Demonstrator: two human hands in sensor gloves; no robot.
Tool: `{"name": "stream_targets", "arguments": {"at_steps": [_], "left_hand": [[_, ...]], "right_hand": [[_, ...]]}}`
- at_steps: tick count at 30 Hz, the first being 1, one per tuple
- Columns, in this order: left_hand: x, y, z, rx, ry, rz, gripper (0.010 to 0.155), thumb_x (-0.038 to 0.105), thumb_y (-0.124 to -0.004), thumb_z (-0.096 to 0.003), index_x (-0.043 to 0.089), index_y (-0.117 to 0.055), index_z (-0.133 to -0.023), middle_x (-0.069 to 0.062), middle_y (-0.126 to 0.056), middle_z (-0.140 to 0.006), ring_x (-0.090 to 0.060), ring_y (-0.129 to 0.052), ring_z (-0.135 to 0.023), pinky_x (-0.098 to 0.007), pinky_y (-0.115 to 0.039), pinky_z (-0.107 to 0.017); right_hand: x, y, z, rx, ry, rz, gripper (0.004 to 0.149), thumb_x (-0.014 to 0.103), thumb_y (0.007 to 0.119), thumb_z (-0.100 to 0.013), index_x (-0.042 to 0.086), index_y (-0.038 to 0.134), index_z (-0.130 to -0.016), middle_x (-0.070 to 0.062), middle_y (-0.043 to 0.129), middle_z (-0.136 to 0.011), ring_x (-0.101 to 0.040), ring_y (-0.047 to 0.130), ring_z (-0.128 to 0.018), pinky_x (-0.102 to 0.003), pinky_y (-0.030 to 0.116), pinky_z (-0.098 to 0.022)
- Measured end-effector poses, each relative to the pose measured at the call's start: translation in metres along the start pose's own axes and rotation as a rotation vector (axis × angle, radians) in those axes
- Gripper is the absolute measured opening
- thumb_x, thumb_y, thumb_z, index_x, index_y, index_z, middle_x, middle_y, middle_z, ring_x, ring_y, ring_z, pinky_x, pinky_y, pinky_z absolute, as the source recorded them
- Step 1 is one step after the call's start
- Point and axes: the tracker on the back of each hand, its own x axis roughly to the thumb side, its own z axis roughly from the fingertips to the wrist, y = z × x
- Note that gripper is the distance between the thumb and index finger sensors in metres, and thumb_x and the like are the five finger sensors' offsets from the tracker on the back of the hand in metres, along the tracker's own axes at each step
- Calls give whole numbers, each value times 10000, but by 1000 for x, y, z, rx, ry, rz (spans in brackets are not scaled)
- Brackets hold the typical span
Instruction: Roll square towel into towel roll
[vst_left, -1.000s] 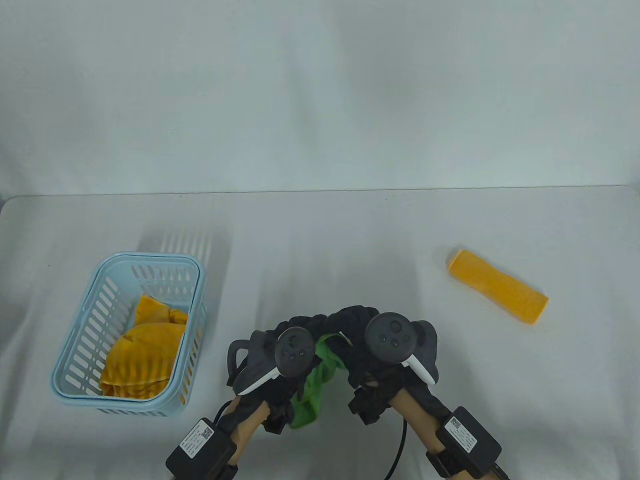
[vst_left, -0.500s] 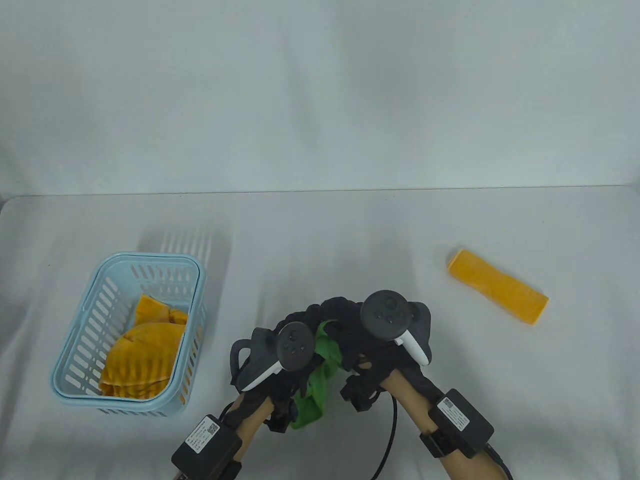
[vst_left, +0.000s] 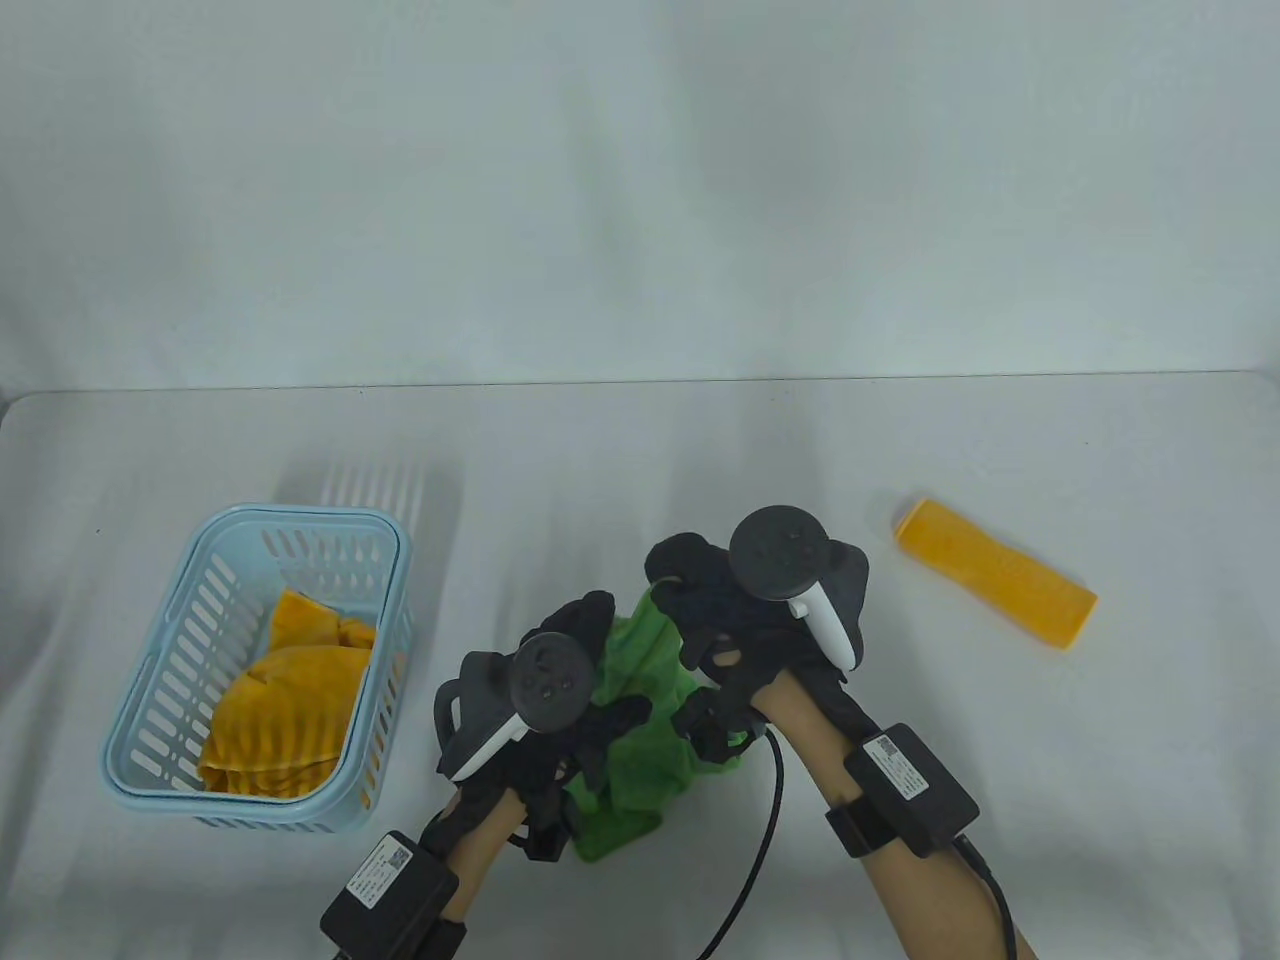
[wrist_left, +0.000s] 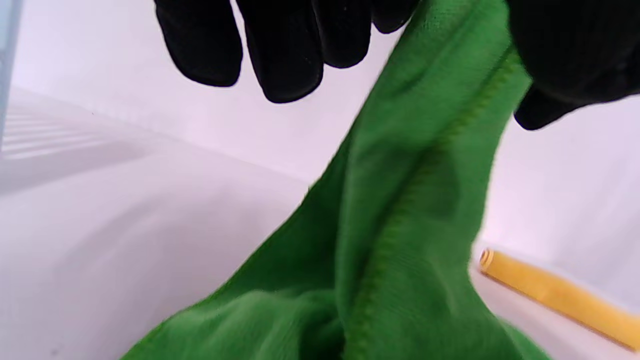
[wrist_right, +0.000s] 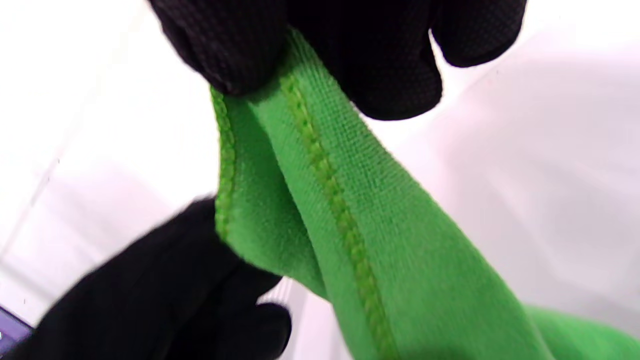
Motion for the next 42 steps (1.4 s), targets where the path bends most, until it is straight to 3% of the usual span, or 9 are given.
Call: {"name": "stream_targets", "arguments": {"at_steps": [6,16,20,35,42], "left_hand": [[-14,19,8,80,44,81,936,614,-768,-336,272,-359,-1105,-13,-491,-1142,-302,-726,-1006,-543,-644,-735],[-24,27,11,103,70,136,893,603,-759,-351,278,-397,-1100,-14,-521,-1133,-302,-745,-995,-541,-656,-727],[-23,26,11,93,70,129,874,595,-762,-353,280,-424,-1096,-13,-544,-1127,-298,-763,-984,-539,-664,-722],[-23,-22,-4,-142,128,-38,801,519,-822,-345,256,-551,-1052,-27,-648,-1069,-304,-818,-934,-539,-692,-692],[-27,-55,-14,-261,180,-135,813,551,-823,-329,252,-551,-1034,-14,-652,-1045,-287,-818,-926,-532,-689,-696]], "right_hand": [[21,-36,4,-76,-19,-27,394,348,825,-365,384,751,-750,41,918,-653,-243,917,-631,-535,698,-603],[65,-91,15,-171,-98,-57,387,350,828,-365,390,765,-744,41,921,-651,-242,919,-628,-535,701,-603],[74,-102,19,-193,-110,-49,386,352,828,-366,388,765,-745,39,921,-649,-242,919,-627,-535,700,-604],[75,-110,25,-201,-116,-50,388,355,831,-365,376,768,-748,37,923,-643,-242,922,-622,-536,702,-600],[79,-112,28,-194,-134,-70,388,356,831,-366,375,768,-748,37,924,-642,-242,923,-621,-536,703,-600]]}}
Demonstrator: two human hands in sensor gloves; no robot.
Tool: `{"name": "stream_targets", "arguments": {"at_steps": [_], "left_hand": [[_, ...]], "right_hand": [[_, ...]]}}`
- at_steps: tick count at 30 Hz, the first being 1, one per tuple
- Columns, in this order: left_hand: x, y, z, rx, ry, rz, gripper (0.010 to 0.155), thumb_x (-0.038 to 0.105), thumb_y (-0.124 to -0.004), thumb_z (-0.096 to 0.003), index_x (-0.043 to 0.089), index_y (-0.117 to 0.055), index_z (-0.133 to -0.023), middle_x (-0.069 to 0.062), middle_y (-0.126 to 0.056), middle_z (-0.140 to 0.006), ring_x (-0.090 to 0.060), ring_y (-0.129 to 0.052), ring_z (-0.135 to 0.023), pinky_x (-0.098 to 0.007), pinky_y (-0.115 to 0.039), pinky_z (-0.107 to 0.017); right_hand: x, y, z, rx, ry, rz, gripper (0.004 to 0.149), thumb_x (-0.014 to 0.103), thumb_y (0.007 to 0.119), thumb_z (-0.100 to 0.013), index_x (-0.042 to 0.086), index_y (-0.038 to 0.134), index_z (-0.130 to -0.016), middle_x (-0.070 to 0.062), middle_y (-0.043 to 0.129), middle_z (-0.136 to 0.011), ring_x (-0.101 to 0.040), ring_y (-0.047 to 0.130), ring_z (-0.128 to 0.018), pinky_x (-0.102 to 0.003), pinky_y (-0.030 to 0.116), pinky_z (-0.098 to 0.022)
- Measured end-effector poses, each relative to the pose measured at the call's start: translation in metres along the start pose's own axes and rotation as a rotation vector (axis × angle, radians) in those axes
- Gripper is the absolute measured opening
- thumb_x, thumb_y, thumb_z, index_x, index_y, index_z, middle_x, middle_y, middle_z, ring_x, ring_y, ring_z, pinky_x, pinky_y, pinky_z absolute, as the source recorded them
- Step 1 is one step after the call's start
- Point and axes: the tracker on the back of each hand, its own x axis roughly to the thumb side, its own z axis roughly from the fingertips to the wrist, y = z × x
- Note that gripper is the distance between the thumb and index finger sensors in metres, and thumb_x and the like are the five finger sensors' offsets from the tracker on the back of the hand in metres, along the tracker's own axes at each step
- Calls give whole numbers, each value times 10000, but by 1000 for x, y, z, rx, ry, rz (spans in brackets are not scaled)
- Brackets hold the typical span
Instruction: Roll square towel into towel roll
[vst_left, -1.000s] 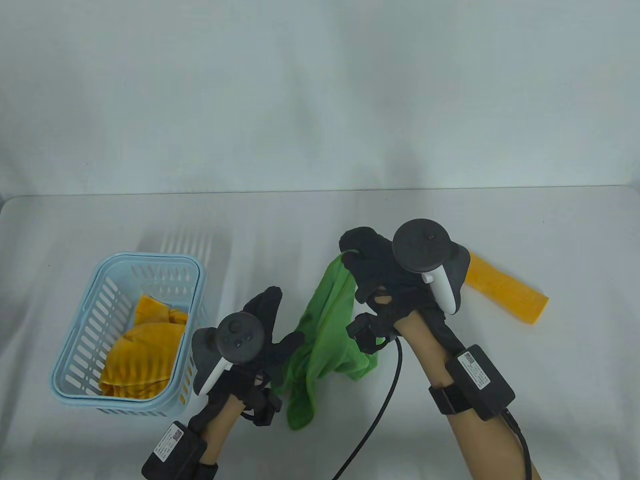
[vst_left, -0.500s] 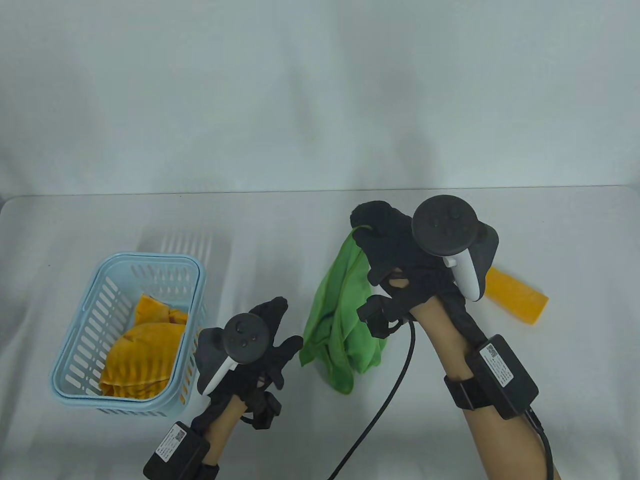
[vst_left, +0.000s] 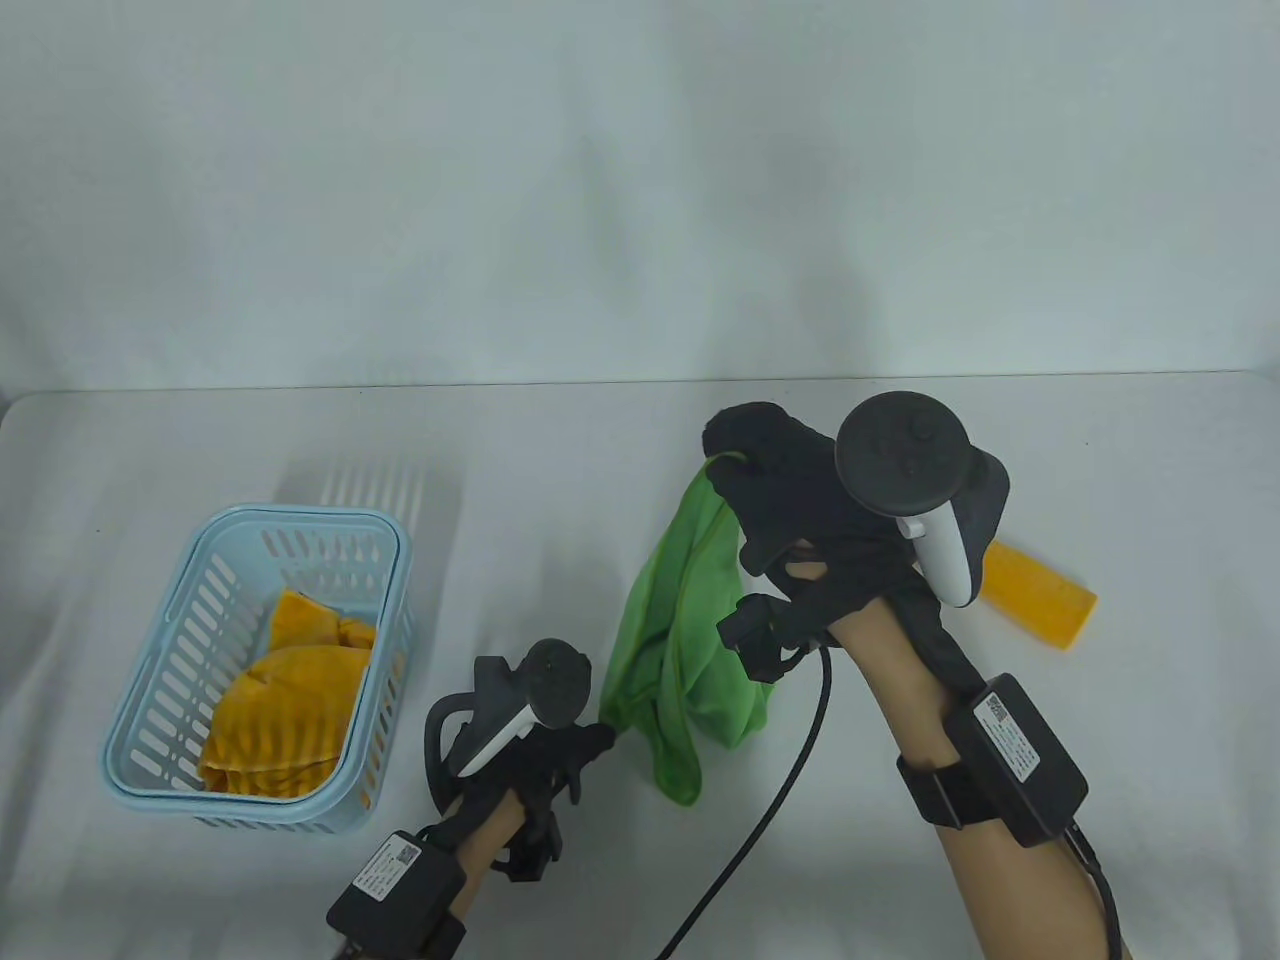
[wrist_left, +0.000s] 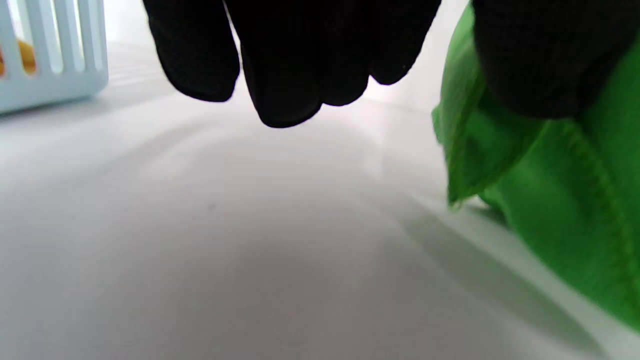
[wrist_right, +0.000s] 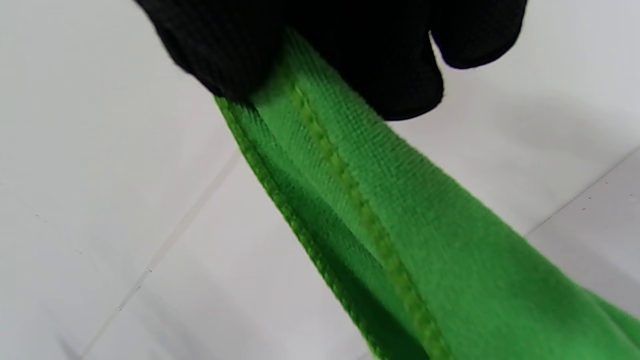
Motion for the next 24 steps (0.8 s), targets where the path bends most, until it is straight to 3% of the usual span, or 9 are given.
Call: {"name": "stream_targets", "arguments": {"at_steps": [4,11,14,20,24], "left_hand": [[2,-8,-7,-26,16,52,776,574,-795,-338,272,-564,-1015,9,-666,-1029,-261,-829,-916,-519,-693,-699],[-4,-8,-9,-20,42,177,545,483,-743,-412,335,-656,-929,83,-757,-954,-198,-903,-848,-488,-725,-691],[-8,-2,-7,14,49,209,464,455,-733,-424,354,-712,-876,105,-806,-911,-179,-939,-809,-484,-736,-685],[-13,15,4,63,71,271,438,440,-755,-415,336,-768,-840,84,-859,-864,-201,-975,-757,-495,-751,-660],[-15,39,14,136,95,284,431,422,-778,-409,311,-803,-825,59,-885,-843,-227,-992,-726,-506,-759,-642]], "right_hand": [[3,-2,2,1,-9,-14,387,356,830,-366,375,768,-748,37,924,-643,-241,923,-622,-535,704,-600],[3,-5,2,0,-8,-25,388,356,830,-366,375,767,-749,36,923,-643,-242,923,-622,-535,704,-600],[0,-7,2,-8,0,-22,388,356,830,-366,373,768,-749,37,924,-643,-242,923,-623,-536,703,-600],[-14,-19,0,-41,37,-3,388,353,831,-367,372,768,-749,35,923,-645,-245,923,-620,-538,702,-600],[-26,-35,-1,-77,71,-2,387,352,829,-368,374,767,-750,36,922,-652,-249,920,-633,-539,700,-602]]}}
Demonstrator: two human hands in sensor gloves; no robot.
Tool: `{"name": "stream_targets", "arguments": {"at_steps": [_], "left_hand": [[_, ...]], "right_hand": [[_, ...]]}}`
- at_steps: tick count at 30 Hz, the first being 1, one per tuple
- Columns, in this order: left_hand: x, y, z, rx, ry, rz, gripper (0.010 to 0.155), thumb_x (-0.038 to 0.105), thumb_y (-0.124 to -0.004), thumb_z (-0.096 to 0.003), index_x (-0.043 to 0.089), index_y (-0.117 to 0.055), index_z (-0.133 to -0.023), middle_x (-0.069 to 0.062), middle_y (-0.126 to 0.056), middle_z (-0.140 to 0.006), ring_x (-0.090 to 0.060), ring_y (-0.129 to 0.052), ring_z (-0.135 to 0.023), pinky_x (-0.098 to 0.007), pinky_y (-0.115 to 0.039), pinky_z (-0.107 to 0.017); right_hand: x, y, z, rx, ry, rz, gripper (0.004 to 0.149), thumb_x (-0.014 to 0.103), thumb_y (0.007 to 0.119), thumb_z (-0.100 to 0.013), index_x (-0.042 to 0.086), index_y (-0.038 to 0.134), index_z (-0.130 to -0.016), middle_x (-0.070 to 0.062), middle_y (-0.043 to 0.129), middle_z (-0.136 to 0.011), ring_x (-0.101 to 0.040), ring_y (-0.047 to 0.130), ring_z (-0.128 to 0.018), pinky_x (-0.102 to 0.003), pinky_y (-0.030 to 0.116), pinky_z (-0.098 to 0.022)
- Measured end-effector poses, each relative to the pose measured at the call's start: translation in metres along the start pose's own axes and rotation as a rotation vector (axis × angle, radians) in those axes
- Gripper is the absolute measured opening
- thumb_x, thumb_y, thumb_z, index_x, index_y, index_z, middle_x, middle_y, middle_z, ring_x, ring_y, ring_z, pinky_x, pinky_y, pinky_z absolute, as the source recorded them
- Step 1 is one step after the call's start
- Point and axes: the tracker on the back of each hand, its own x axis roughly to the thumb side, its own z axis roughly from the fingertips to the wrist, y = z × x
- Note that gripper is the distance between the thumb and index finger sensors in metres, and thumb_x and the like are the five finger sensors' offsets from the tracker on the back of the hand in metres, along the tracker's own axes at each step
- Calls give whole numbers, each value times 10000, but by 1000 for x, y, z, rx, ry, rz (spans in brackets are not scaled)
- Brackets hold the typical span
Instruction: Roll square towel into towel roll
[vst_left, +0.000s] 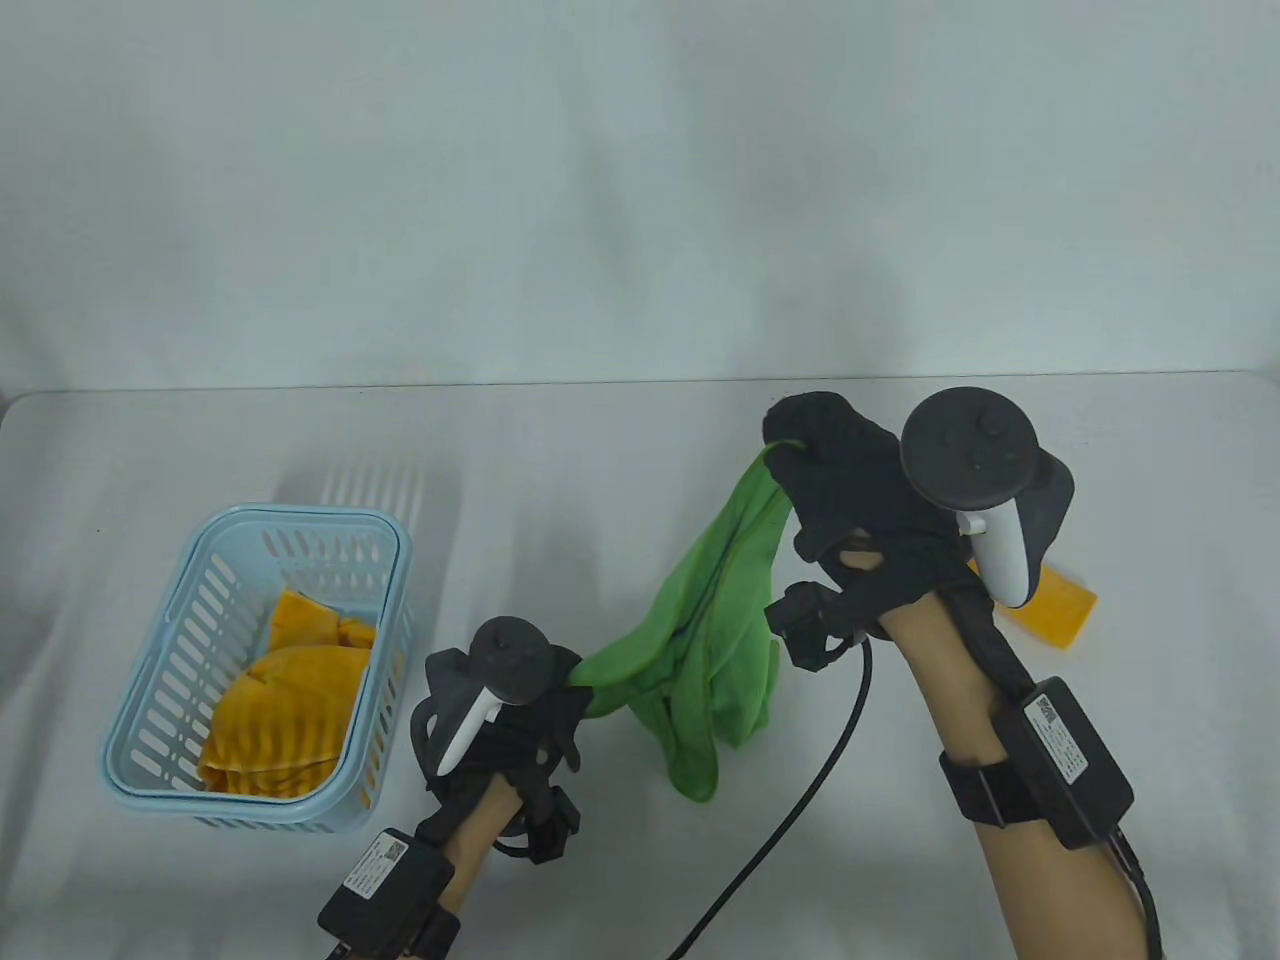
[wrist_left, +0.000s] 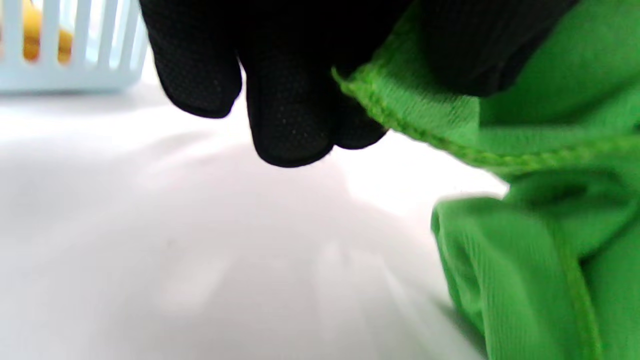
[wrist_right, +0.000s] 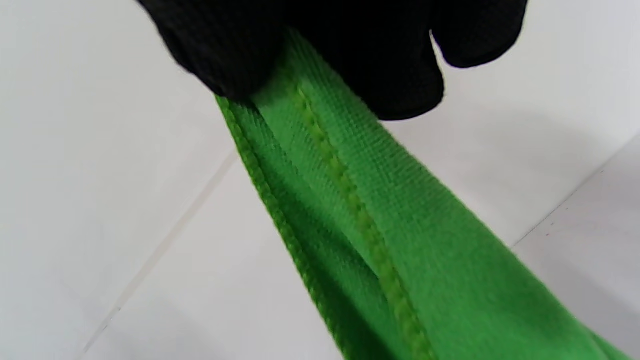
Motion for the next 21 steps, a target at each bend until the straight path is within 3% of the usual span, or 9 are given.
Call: {"name": "stream_targets", "arguments": {"at_steps": [11,17,21], "left_hand": [[21,105,13,152,17,-109,426,400,-810,-401,310,-826,-818,54,-900,-842,-238,-994,-731,-514,-758,-641],[16,158,26,262,5,-43,423,406,-817,-399,334,-825,-816,71,-886,-857,-222,-983,-754,-509,-753,-652],[14,182,33,290,-46,32,423,420,-821,-396,349,-826,-813,74,-865,-881,-219,-966,-780,-510,-744,-661]], "right_hand": [[-41,-46,0,-88,94,-44,378,350,821,-376,384,767,-748,40,902,-726,-270,900,-701,-543,690,-611],[-63,-66,3,-111,131,-61,376,345,820,-378,386,769,-748,36,893,-759,-280,894,-723,-546,687,-615],[-70,-75,7,-106,128,-67,376,342,820,-377,385,772,-747,33,900,-767,-282,899,-728,-549,689,-613]]}}
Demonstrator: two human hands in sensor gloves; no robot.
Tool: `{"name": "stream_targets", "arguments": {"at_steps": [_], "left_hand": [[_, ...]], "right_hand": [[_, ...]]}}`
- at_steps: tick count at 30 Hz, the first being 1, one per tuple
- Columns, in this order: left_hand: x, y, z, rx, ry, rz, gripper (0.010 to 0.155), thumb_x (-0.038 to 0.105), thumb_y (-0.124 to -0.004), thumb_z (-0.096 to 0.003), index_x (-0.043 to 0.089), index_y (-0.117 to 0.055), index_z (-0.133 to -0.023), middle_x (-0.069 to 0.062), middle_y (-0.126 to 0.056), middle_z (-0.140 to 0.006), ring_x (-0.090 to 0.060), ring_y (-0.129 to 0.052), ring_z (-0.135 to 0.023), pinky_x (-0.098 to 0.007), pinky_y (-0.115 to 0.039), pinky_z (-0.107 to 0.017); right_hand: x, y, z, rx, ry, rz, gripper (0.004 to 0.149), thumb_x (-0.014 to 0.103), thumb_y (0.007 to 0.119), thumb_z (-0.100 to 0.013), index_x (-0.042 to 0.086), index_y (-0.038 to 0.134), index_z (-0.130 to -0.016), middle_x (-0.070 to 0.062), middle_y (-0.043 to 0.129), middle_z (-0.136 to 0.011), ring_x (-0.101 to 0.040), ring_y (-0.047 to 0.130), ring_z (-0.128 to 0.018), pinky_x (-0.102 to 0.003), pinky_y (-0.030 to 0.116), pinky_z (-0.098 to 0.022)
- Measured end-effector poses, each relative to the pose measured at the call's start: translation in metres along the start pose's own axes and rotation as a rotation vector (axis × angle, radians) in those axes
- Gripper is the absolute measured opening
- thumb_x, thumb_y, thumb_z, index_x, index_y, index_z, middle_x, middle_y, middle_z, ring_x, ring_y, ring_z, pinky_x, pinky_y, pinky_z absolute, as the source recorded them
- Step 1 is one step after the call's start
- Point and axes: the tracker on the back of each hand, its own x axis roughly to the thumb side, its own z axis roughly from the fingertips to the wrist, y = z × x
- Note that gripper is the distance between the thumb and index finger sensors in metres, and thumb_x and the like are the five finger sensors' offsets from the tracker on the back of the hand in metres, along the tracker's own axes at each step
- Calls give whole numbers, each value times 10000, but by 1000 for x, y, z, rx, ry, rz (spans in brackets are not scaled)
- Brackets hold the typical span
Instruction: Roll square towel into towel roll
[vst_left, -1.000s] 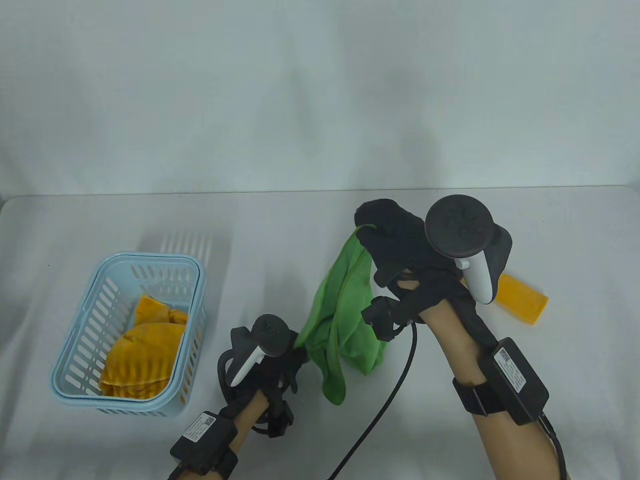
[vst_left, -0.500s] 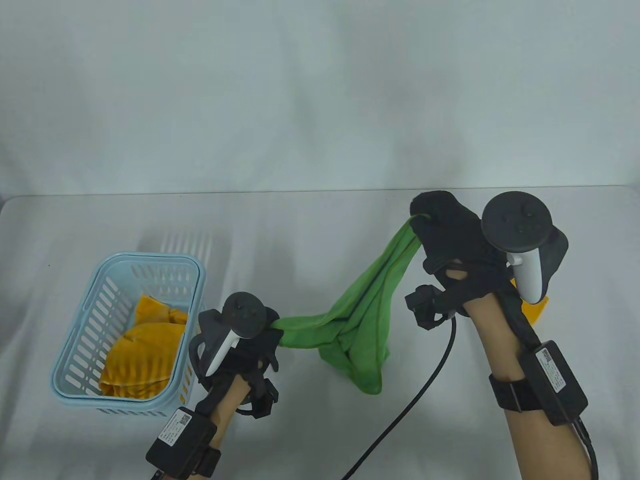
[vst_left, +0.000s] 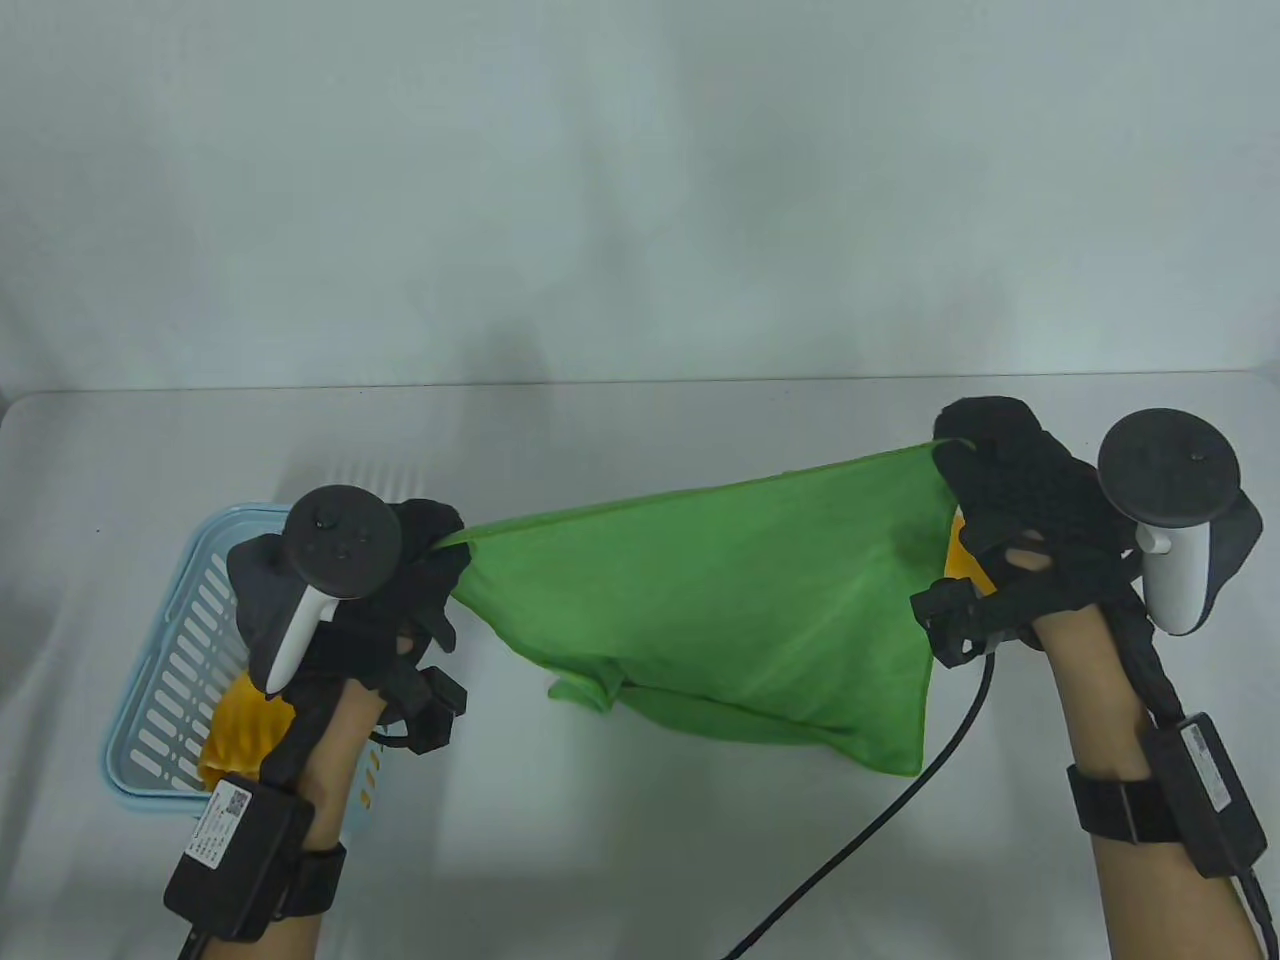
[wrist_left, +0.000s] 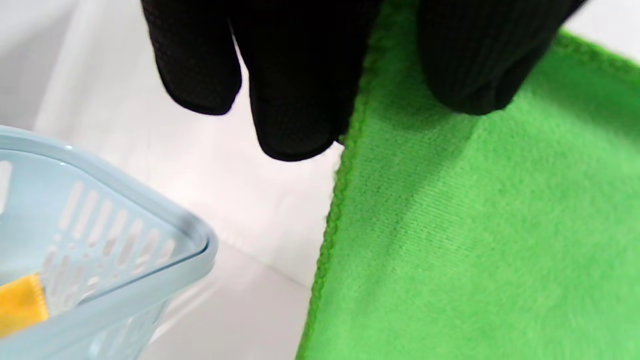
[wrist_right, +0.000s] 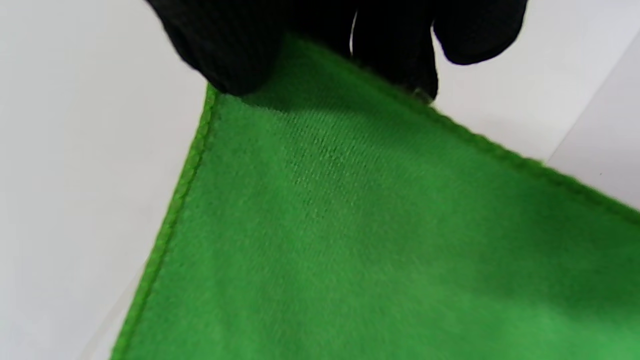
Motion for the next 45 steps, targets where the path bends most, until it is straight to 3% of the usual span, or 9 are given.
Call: {"name": "stream_targets", "arguments": {"at_steps": [8,13,19,23,29,31,39,41,45], "left_hand": [[2,41,9,37,-99,194,420,416,-815,-405,355,-834,-820,79,-881,-877,-215,-974,-776,-514,-742,-664],[5,66,17,74,-160,286,417,415,-811,-409,348,-861,-818,88,-961,-782,-186,-1039,-685,-509,-762,-652],[16,86,8,113,-182,318,415,402,-818,-406,326,-887,-808,99,-1005,-682,-154,-1071,-578,-497,-775,-641],[19,78,-22,90,-105,264,411,408,-815,-405,357,-885,-807,111,-991,-700,-156,-1056,-605,-500,-765,-649],[10,28,-79,1,77,125,400,410,-815,-392,405,-894,-785,109,-950,-802,-179,-1016,-715,-509,-745,-665],[11,22,-90,-6,88,95,398,411,-815,-387,414,-899,-776,113,-948,-812,-177,-1016,-725,-506,-749,-664],[46,83,-88,92,-56,243,400,420,-812,-393,425,-887,-786,116,-915,-859,-178,-980,-781,-515,-719,-691],[49,82,-85,84,-59,239,401,417,-811,-395,423,-884,-790,113,-911,-865,-184,-975,-788,-518,-714,-695],[38,43,-83,13,-6,130,402,412,-810,-395,417,-884,-790,108,-910,-873,-188,-976,-793,-523,-717,-692]], "right_hand": [[9,-19,18,6,-67,-21,380,332,820,-375,372,774,-750,36,939,-676,-265,933,-670,-545,705,-600],[23,-35,30,-3,-132,-43,385,331,821,-373,362,774,-754,25,944,-650,-255,941,-636,-544,709,-595],[34,-45,24,-31,-143,-77,386,333,820,-374,362,776,-757,24,944,-642,-250,941,-625,-542,708,-596],[27,-28,-5,-35,-57,-17,384,336,819,-375,367,776,-755,27,942,-644,-250,937,-631,-541,706,-599],[-11,24,-57,-84,116,158,379,347,819,-368,396,780,-742,47,905,-734,-265,903,-714,-540,693,-612],[-19,33,-70,-110,157,175,379,351,822,-364,401,784,-738,45,892,-764,-270,895,-731,-543,692,-611],[18,-11,-79,-191,88,-95,381,366,823,-365,409,779,-741,52,829,-847,-274,839,-797,-544,656,-642],[18,-17,-75,-189,85,-93,381,365,821,-367,410,777,-743,53,825,-852,-275,836,-802,-544,653,-645],[-9,-6,-67,-159,130,6,381,362,822,-366,405,778,-743,54,823,-864,-285,830,-820,-549,652,-647]]}}
